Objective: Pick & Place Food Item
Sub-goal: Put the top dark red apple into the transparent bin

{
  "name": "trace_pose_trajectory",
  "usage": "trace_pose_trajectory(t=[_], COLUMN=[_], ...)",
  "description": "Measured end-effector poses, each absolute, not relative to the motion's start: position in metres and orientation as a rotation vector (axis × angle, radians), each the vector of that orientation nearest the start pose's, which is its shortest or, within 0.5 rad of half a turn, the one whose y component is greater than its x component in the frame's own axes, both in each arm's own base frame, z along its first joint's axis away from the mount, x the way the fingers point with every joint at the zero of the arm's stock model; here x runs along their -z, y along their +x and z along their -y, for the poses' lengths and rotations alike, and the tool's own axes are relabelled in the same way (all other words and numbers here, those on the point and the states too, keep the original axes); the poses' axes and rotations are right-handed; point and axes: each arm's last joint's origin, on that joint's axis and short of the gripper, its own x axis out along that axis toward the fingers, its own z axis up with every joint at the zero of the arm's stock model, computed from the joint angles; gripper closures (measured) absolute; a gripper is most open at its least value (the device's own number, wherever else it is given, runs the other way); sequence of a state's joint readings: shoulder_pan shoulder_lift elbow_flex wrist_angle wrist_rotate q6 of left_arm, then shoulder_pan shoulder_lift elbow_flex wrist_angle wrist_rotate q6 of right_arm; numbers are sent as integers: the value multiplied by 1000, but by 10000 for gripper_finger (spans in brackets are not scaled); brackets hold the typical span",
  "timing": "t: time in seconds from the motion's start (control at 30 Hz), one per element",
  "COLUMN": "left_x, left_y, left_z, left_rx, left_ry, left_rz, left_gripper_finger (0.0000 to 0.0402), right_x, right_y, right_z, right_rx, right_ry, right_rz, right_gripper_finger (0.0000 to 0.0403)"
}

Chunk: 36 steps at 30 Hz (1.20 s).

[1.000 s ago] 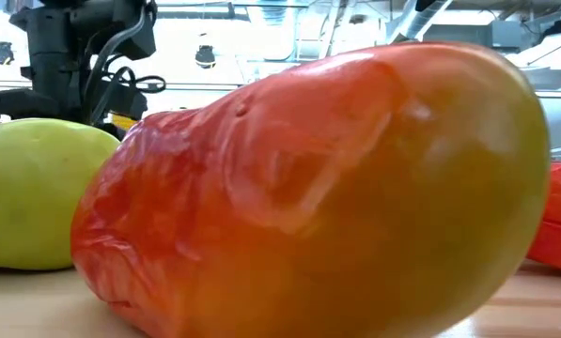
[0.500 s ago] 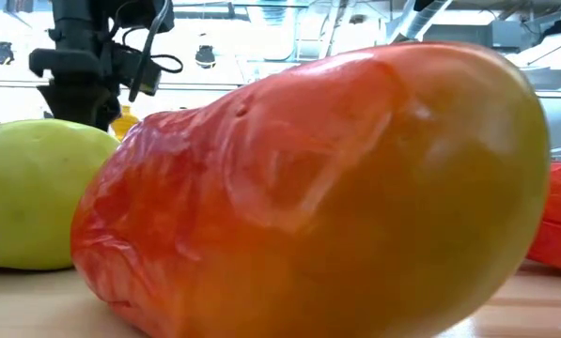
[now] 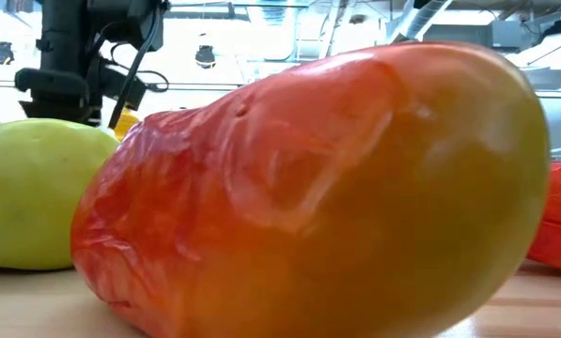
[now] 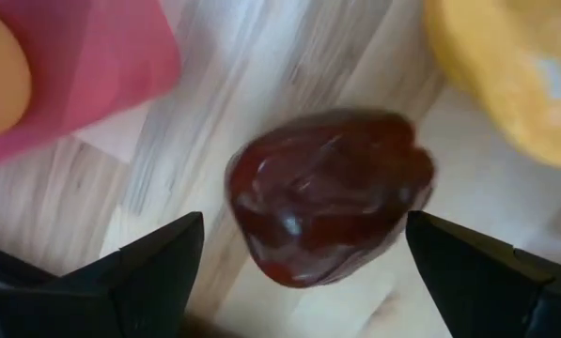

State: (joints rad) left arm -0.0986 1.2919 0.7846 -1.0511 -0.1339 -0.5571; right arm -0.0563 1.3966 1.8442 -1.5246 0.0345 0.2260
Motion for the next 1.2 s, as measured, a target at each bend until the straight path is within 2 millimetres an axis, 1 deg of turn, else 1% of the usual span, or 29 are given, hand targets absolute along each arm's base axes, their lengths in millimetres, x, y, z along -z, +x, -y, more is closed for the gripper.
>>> trace_pose_trajectory(t=[0.13,0.23,0.33,0.47,0.57,0.7,0.83,1.03,1.2], left_x=[-179,-171,-170,-169,-169,-174,-183,-202,-222], left_y=[187,186,185,184,185,183,177,166,154], left_z=[15,15,15,15,15,15,17,18,17], left_rx=[-449,-437,-438,-435,-455,-473,-453,-428,-416], left_ry=[-264,-279,-276,-279,-312,-386,-500,-667,-780], left_rz=[-1474,-1460,-1463,-1466,-1457,-1415,-1377,-1267,-1113], left_gripper_finger=[41,41,47,74,93,102,104,105,105], right_x=[-439,-439,-439,-439,-439,-439,-439,-439,-440], right_y=[215,215,215,215,216,216,216,216,217], right_z=[13,13,13,13,13,13,13,13,13], right_rx=[203,203,203,203,203,203,203,203,202], right_ry=[214,215,215,215,217,217,217,217,218], right_rz=[-1062,-1062,-1062,-1060,-1050,-1050,-1049,-1048,-1040], right_gripper_finger=[159,159,159,159,159,159,159,159,159])
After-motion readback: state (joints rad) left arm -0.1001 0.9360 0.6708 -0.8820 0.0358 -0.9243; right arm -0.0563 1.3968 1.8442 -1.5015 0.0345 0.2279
